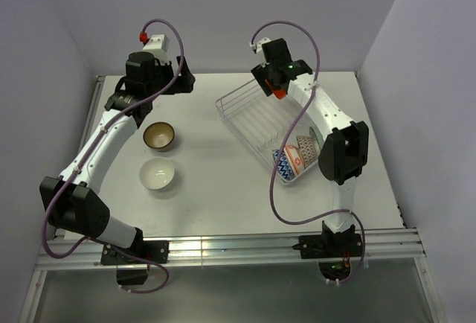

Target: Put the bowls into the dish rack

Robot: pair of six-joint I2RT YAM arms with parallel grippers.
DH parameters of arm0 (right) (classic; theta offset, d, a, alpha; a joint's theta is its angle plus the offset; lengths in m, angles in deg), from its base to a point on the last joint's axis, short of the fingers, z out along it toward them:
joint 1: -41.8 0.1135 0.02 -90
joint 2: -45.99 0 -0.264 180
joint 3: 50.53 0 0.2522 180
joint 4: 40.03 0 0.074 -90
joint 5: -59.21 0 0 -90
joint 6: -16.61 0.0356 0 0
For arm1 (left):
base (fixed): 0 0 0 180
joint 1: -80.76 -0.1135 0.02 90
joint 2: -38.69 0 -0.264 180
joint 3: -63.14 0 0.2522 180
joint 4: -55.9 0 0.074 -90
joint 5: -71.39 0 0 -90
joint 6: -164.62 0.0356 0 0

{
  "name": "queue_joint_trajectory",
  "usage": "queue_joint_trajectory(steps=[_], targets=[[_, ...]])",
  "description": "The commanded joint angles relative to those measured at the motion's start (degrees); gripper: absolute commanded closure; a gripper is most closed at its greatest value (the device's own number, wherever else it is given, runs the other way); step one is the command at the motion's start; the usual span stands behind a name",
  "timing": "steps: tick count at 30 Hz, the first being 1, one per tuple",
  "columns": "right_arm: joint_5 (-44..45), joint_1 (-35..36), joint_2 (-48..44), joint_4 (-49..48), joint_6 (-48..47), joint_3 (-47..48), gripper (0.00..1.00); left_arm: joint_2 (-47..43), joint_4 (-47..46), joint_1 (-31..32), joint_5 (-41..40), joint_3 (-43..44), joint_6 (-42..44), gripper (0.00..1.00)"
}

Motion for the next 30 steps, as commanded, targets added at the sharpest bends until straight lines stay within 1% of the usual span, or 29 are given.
queue_joint_trajectory(steps=[1, 4, 6, 10, 16, 19, 30], targets=[[10.4, 1.6, 0.9, -10.9, -3.2, -2.6, 1.0, -1.9, 0.2, 0.5, -2.2, -0.9, -2.8, 0.01], [12.6, 2.7, 2.2, -15.0, -5.7, -5.0, 1.0, -1.9, 0.5, 0.2, -4.5, -2.0, -1.7, 0.0], [14.3, 3.2, 3.6, -16.0, -7.1, -5.3, 1.0, -1.6, 1.2, 0.1, -7.6, -2.6, -1.3, 0.0], [16.6, 3.9, 5.1, -19.7, -10.1, -6.9, 1.0, -1.2, 1.6, -0.5, -10.5, -4.0, -0.4, 0.0], [18.5, 4.8, 9.2, -19.7, -10.3, -5.5, 1.0, 0.5, 4.0, -1.8, -10.9, -3.1, -0.2, 0.01], [20.0, 5.3, 10.2, -21.6, -10.1, -5.9, 1.0, 1.4, 5.0, -2.4, -10.9, -2.0, -0.5, 0.01], [24.1, 6.7, 14.3, -26.0, -12.6, -6.5, 1.0, 1.2, 4.8, -3.5, -9.5, -3.3, -1.9, 0.0]])
